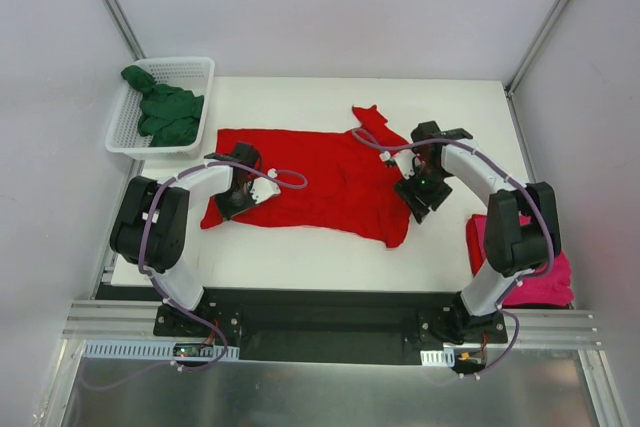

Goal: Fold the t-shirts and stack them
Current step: Fold the flattened tshirt in 1/3 of the way

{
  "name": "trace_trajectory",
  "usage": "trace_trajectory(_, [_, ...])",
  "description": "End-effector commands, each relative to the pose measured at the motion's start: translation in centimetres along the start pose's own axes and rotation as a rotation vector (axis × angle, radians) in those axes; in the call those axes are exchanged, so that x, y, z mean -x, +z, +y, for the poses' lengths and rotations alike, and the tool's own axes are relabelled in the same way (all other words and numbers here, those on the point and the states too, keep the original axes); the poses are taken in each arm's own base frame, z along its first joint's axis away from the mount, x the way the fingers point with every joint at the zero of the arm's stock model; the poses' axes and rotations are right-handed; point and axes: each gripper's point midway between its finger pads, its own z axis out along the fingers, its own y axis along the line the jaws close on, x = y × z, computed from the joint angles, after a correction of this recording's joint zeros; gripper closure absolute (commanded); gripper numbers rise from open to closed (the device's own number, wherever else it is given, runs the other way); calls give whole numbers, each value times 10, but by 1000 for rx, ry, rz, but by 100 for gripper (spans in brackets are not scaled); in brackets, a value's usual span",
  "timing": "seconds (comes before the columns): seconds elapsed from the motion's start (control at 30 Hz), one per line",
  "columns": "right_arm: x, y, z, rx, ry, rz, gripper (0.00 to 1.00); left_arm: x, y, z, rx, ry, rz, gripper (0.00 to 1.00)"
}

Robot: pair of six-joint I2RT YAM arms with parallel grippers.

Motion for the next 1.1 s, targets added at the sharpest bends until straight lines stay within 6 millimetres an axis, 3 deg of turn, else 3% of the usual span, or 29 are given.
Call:
trace_trajectory(0.0, [18,-4,45,152,-5,-47,39,-21,8,-15,-66,-2,71,100])
trace_trajectory(0.33, [35,9,59,163,-8,-116,52,-24,7,-17,-68,6,74,100])
trace_trajectory(0.63, [47,22,63,126,-39,-120,54,-24,7,-18,-68,-4,67,100])
trace_trajectory(1.07, [43,20,31,-66,-49,-102,55,-28,7,-23,-74,-14,72,100])
